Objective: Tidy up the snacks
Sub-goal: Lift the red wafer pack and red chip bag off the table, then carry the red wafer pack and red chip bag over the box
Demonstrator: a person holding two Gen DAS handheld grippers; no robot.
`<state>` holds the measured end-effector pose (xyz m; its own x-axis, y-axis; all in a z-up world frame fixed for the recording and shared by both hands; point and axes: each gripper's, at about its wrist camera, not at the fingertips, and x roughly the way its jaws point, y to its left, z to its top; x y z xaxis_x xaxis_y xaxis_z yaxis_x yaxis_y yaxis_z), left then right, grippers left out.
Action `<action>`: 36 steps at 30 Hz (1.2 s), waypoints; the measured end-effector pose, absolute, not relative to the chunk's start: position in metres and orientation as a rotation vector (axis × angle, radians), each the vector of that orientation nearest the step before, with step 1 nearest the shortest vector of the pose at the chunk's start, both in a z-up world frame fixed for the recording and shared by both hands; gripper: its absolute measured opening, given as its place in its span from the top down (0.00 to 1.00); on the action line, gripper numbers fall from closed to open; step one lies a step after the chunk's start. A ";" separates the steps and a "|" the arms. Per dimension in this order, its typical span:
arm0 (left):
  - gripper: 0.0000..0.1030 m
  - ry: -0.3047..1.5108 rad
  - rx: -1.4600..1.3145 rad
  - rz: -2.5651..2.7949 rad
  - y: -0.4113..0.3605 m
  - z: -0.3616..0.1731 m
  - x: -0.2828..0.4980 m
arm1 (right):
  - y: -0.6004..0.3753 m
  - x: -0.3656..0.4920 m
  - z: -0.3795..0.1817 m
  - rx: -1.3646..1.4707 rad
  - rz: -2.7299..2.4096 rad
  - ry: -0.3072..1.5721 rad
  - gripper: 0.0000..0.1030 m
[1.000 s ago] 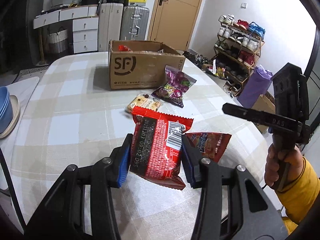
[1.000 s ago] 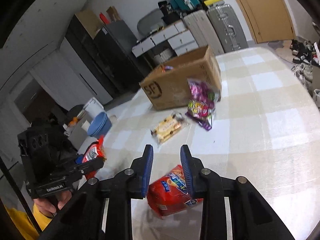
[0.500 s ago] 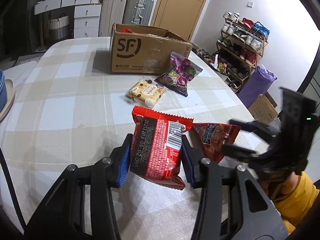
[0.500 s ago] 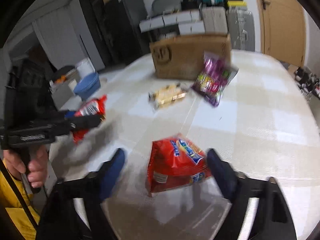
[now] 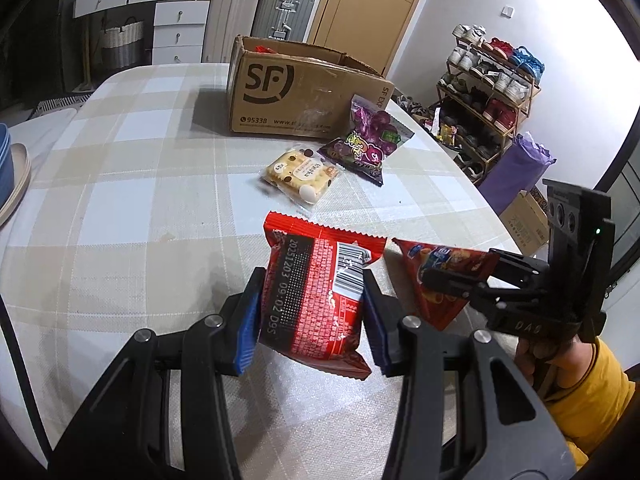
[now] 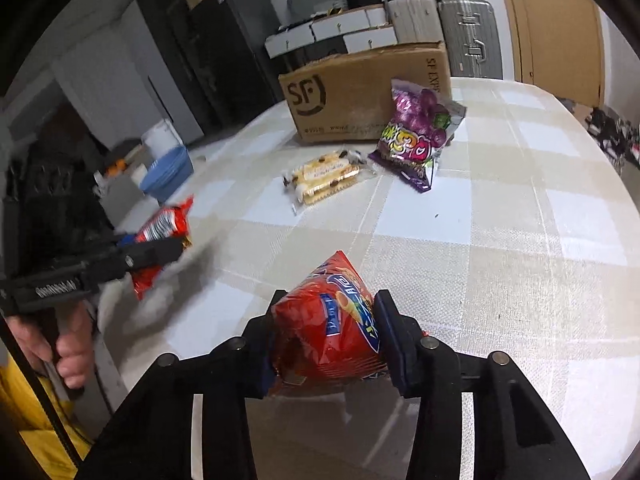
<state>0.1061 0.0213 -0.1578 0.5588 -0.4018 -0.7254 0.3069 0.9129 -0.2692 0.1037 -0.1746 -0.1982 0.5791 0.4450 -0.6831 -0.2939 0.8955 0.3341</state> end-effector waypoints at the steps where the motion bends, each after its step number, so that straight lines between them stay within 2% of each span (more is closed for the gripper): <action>1: 0.59 0.884 -0.115 -0.419 0.021 -0.158 0.106 | -0.178 0.102 -0.197 0.212 0.440 0.844 0.59; 8: 0.59 0.875 -0.124 -0.417 0.021 -0.157 0.106 | -0.194 0.104 -0.181 0.360 0.492 0.807 0.62; 18: 0.59 0.786 -0.104 -0.425 0.019 -0.111 0.121 | -0.207 0.121 -0.102 0.370 0.548 0.668 0.62; 27: 0.59 0.696 -0.065 -0.400 0.017 -0.046 0.185 | -0.210 0.184 -0.026 0.334 0.575 0.582 0.62; 36: 0.59 0.655 -0.006 -0.382 0.005 0.007 0.277 | -0.203 0.281 0.020 0.340 0.589 0.588 0.62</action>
